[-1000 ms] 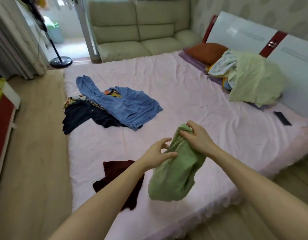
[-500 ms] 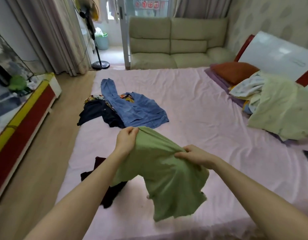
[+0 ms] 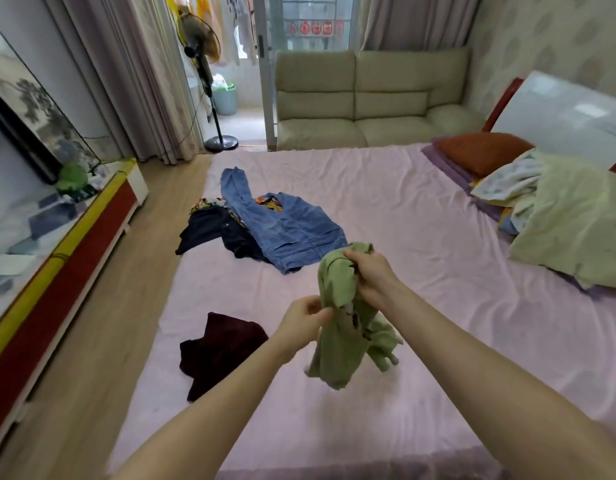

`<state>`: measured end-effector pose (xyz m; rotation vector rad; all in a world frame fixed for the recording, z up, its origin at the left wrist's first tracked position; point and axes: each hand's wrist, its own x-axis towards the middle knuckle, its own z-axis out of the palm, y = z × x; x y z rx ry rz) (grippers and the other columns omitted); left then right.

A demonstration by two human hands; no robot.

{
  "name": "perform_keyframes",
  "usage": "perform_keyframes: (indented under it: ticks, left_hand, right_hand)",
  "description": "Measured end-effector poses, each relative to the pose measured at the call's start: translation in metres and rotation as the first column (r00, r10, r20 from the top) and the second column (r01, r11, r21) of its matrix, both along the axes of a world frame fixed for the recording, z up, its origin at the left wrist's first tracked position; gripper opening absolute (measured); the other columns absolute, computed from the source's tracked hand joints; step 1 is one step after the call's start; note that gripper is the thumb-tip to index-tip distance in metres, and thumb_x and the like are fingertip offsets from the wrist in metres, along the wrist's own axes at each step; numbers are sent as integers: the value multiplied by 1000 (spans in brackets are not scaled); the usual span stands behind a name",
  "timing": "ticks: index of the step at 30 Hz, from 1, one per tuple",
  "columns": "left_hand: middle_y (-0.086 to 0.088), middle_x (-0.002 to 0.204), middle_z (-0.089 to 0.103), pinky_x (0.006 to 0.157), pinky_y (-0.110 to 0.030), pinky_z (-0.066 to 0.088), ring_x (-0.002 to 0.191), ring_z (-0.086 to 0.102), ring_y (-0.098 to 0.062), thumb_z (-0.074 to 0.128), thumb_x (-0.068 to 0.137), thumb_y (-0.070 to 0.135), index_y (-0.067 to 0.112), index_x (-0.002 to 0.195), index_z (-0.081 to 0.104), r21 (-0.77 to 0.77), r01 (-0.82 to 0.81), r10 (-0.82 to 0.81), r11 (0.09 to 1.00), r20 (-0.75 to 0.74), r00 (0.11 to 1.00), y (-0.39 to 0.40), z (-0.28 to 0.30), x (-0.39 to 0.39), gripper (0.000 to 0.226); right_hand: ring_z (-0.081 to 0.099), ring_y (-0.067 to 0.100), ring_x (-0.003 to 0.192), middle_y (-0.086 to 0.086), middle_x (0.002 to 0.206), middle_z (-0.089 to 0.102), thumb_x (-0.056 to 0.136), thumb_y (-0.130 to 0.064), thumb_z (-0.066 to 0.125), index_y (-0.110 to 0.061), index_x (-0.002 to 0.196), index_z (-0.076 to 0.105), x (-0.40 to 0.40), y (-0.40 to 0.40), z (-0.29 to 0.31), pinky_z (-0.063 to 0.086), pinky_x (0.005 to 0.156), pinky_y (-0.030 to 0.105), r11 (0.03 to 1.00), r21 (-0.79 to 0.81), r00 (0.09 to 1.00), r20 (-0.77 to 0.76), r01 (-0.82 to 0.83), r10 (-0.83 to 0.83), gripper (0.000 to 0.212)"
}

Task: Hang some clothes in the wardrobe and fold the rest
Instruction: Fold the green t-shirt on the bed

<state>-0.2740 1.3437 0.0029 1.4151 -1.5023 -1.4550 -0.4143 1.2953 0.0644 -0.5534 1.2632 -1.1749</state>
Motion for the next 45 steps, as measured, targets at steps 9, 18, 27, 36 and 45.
perform_keyframes:
  ticks: [9,18,27,36,45]
  left_hand:
    - [-18,97,71,85,-41,56,87,67,-27,51,98,19,3,96,69,244,-270,345,931,-357,868,-32,63,29,24]
    - [-16,85,68,58,-31,54,74,65,-25,63,91,12,-2,100,67,391,-256,378,884,-276,884,-37,90,52,17]
    - [-13,95,73,79,-35,57,84,68,-22,64,91,24,1,103,72,245,51,-59,968,27,998,-43,102,83,26]
    - [12,125,47,83,-27,47,103,55,-8,76,63,62,28,132,33,-332,483,-191,810,629,753,-19,82,89,88]
    - [3,88,62,73,-44,50,79,58,-18,55,89,16,19,91,50,-604,342,30,720,519,854,-46,86,89,7]
  right_hand:
    - [58,22,113,11,128,54,93,-15,60,-14,117,51,-6,25,23,50,97,40,941,-230,934,-316,-247,167,26]
    - [67,25,96,-5,130,55,80,-4,69,-24,124,53,20,56,17,57,82,39,743,-275,708,-610,-610,356,50]
    - [69,18,71,8,78,71,84,-5,68,-5,88,72,38,31,36,58,68,31,752,-262,686,-651,-605,326,6]
    - [57,19,70,10,74,64,87,-18,56,-11,74,58,46,-6,32,47,70,37,887,-172,615,-775,-427,146,15]
    - [51,14,68,-1,71,57,91,-19,53,-15,72,53,21,-8,28,39,62,31,877,-172,472,-879,-448,69,20]
